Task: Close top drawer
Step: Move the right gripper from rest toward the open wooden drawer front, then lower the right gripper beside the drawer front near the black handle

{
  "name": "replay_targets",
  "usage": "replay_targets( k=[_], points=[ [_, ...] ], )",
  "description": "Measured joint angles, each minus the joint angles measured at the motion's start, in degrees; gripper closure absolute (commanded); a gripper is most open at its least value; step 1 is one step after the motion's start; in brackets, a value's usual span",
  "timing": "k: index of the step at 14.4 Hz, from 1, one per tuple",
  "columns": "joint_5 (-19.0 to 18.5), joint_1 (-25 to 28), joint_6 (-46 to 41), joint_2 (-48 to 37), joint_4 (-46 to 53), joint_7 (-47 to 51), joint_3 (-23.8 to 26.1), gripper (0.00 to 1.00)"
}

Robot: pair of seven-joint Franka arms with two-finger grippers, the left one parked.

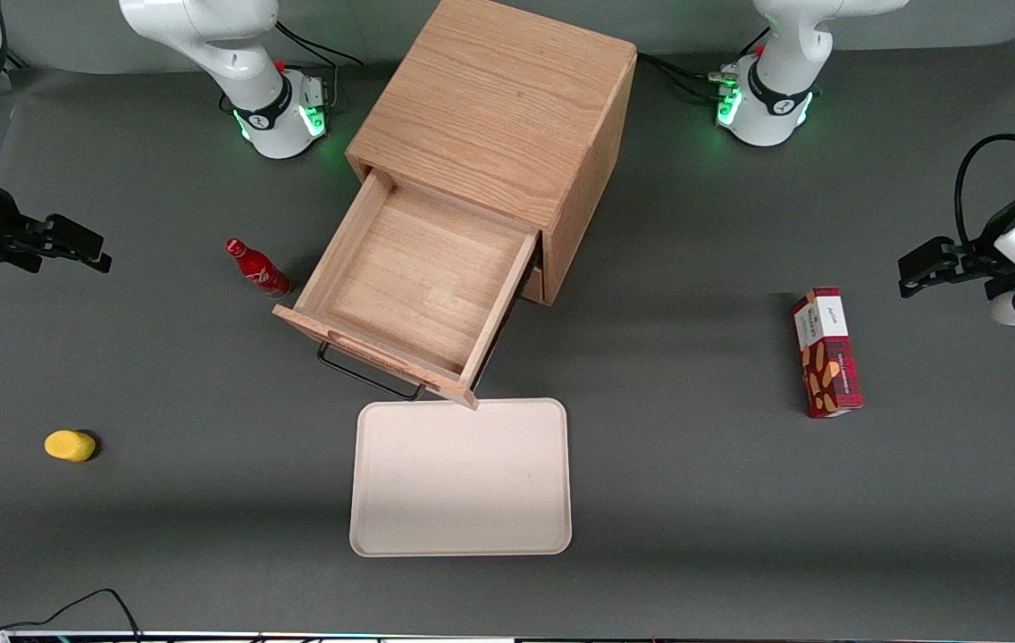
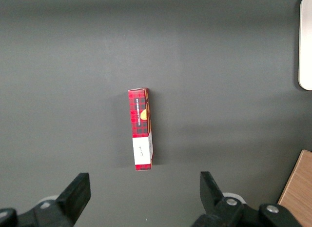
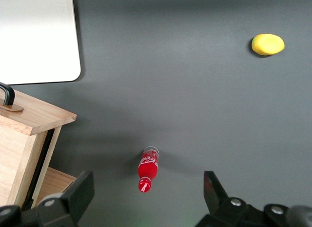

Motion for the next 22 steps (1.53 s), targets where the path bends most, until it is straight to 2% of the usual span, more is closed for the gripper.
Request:
replay_targets(
  k=[5, 12, 16, 22],
  points=[
    [0.00, 0.01, -0.26, 1.11, 2.51, 0.00, 0.01, 0.00],
    [0.92, 0.96, -2.34, 8.42, 14.11, 0.00, 0.91, 0.00],
    [2.65, 4.89, -2.39, 14.17, 19.88, 0.24, 1.19, 0.00],
    [2.95, 11.48, -0.83, 22.55, 26.55, 2.44, 1.39, 0.00]
  ],
)
